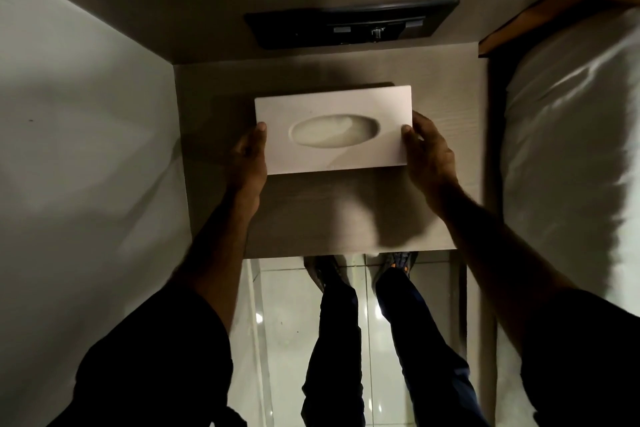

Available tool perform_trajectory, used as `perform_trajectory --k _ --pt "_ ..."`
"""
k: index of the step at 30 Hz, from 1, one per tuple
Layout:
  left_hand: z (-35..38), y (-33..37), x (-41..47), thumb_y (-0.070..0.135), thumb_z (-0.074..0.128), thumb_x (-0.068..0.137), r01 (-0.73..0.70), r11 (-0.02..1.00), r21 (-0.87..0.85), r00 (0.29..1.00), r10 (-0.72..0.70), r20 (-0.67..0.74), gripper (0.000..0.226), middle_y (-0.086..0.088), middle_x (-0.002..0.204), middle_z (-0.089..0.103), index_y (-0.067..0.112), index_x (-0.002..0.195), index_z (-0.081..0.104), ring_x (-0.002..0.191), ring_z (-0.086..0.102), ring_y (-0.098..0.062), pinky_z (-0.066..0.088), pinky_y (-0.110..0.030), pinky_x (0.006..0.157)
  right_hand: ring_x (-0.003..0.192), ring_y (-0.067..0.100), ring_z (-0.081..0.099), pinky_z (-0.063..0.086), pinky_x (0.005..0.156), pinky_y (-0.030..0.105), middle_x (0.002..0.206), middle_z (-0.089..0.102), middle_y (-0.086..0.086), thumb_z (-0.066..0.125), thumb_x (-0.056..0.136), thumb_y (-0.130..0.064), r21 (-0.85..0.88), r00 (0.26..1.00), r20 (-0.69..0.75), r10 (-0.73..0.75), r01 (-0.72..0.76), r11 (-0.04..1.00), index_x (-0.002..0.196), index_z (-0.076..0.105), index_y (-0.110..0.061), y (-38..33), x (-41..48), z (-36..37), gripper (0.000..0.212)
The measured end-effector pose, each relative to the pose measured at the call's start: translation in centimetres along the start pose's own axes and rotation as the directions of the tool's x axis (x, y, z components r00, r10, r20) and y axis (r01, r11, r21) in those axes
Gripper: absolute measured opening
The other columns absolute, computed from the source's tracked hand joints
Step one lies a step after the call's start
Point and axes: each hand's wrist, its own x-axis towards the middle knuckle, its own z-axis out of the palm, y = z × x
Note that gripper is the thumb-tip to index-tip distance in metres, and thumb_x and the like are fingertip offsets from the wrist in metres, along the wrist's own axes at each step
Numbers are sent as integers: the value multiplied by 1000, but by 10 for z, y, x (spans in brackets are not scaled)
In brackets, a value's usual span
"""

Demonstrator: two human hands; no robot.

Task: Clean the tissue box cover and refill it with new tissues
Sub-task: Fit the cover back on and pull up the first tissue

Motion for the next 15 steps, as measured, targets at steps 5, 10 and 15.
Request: perform_trajectory --k 5,10,15 --pt "2 1 -5 64 52 86 8 999 -32 1000 -8 -13 50 31 85 47 30 123 58 77 45 9 31 -12 60 102 22 56 37 81 23 111 63 7 60 93 -41 -330 932 -107 -347 296 897 120 69 -23 -30 -7 4 33" --pt "-3 3 -6 56 55 89 -30 999 -28 999 31 41 21 27 83 57 39 100 59 68 53 19 39 -2 53 106 26 63 45 87 32 114 71 2 56 95 -48 -478 920 219 -326 392 786 117 71 -31 -57 8 39 31" --pt "-5 6 -6 56 50 92 -22 1000 -10 997 23 69 38 25 86 52 29 116 59 77 49 8 35 -12 60 105 33 63 48 83 37 117 67 12 60 92 -45 -676 913 268 -309 406 614 119 64 -15 -64 27 59 40"
